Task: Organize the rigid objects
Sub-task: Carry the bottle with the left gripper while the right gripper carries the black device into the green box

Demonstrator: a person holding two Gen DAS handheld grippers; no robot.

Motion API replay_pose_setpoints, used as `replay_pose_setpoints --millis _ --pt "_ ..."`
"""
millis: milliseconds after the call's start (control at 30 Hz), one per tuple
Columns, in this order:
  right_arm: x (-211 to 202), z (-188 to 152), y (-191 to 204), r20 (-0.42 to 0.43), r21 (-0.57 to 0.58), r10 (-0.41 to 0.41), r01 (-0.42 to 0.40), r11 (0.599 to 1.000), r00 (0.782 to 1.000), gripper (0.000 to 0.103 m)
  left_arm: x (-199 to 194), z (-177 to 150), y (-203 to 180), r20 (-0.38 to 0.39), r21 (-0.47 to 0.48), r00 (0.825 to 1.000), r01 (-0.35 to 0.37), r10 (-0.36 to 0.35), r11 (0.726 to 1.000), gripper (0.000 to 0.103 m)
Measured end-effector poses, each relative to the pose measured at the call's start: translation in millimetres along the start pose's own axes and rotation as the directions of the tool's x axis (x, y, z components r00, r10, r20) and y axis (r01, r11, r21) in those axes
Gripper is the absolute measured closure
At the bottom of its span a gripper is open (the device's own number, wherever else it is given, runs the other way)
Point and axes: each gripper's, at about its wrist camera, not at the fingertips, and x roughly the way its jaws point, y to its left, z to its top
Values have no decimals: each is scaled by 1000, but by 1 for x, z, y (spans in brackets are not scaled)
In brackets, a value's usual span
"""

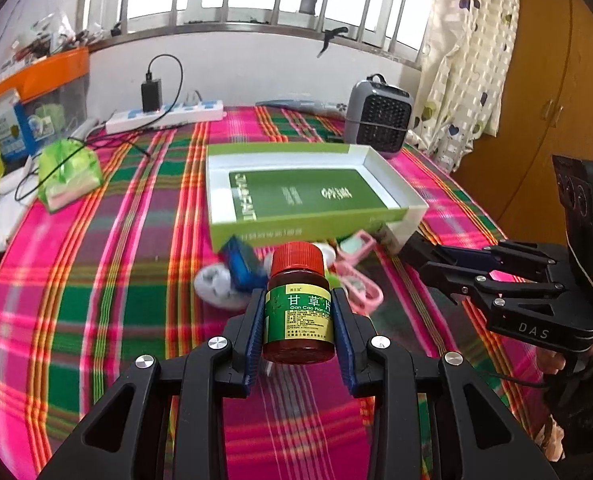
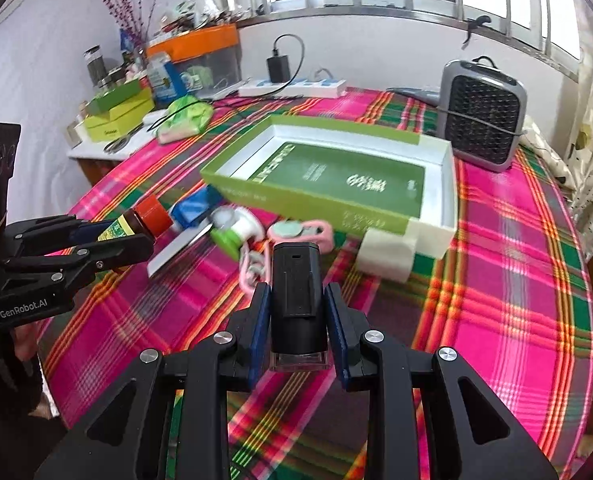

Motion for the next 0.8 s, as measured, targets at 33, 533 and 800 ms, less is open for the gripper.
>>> replay_pose_setpoints --millis 33,533,800 --pt "1 3 -3 0 7 -9 9 1000 1000 74 2 4 0 3 2 1000 -1 1 1000 72" --pt "21 51 -41 5 81 -93 92 992 996 74 44 63 6 20 20 999 -29 29 999 72" --pt "41 71 -55 -2 97 -105 104 990 995 74 68 84 13 8 13 999 -50 50 999 72"
